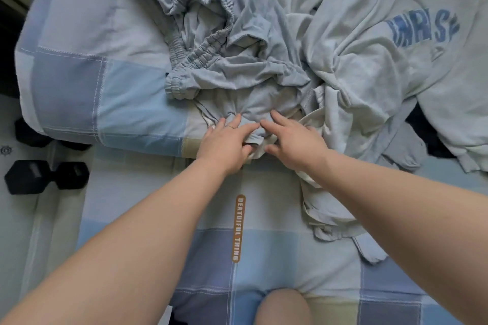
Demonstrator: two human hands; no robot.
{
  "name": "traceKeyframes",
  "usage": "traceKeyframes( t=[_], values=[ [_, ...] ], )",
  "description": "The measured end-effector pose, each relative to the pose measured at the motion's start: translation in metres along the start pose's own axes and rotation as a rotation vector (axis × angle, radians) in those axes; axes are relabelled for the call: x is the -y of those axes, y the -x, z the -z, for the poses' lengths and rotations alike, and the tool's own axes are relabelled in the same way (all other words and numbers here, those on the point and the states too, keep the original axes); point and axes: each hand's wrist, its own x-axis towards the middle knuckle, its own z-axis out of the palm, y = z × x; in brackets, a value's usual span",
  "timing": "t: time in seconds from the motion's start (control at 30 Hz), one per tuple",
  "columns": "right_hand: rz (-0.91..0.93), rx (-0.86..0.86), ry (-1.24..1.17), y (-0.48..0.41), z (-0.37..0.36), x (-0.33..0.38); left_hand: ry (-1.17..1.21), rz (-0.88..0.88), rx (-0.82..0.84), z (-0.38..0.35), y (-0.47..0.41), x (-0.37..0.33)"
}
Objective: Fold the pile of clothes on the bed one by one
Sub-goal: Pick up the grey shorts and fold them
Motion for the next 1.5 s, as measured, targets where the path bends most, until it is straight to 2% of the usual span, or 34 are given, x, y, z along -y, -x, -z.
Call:
traceKeyframes(
  t=[0.07, 0.17, 0.27, 0.47, 0.57, 0.77, 0.97, 1.07, 1.23, 1.4, 1.5],
  values=[
    [-0.012, -0.024, -0.016, -0.006, -0.001, 0.001, 0.043, 0.018, -0.019, 0.0, -0.005, -0.002],
    [-0.022, -0.023, -0.045, -0.005, 0.0, 0.004, 0.183, 0.058, -0.159, 0.007, -0.004, -0.01],
    [0.001, -0.015, -0.147, 0.009, 0.008, 0.004, 0.337, 0.075, -0.185, 0.016, 0.014, -0.015],
    [0.016, -0.142, -0.396, 0.074, 0.048, 0.01, 0.521, -0.028, -0.234, 0.066, 0.078, -0.054],
    [0.052, -0.236, -0.591, 0.121, 0.076, 0.015, 0.603, -0.162, -0.294, 0.103, 0.113, -0.09],
    [0.074, -0.502, -0.788, 0.253, 0.129, 0.005, 0.714, -0.386, -0.495, 0.168, 0.2, -0.189],
    [0.198, -0.795, -0.78, 0.459, 0.175, -0.021, 0.666, -0.526, -0.768, 0.198, 0.363, -0.313],
    [0.236, -0.87, -0.79, 0.557, 0.211, -0.025, 0.635, -0.55, -0.897, 0.22, 0.447, -0.37],
    [0.341, -0.867, -0.827, 0.687, 0.267, -0.005, 0.58, -0.533, -1.107, 0.269, 0.569, -0.435],
    [0.518, -0.661, -0.897, 0.774, 0.301, 0.014, 0.468, -0.54, -1.174, 0.317, 0.65, -0.468],
    [0.527, -0.569, -0.85, 0.793, 0.309, 0.014, 0.357, -0.566, -1.215, 0.348, 0.689, -0.472]
  ],
)
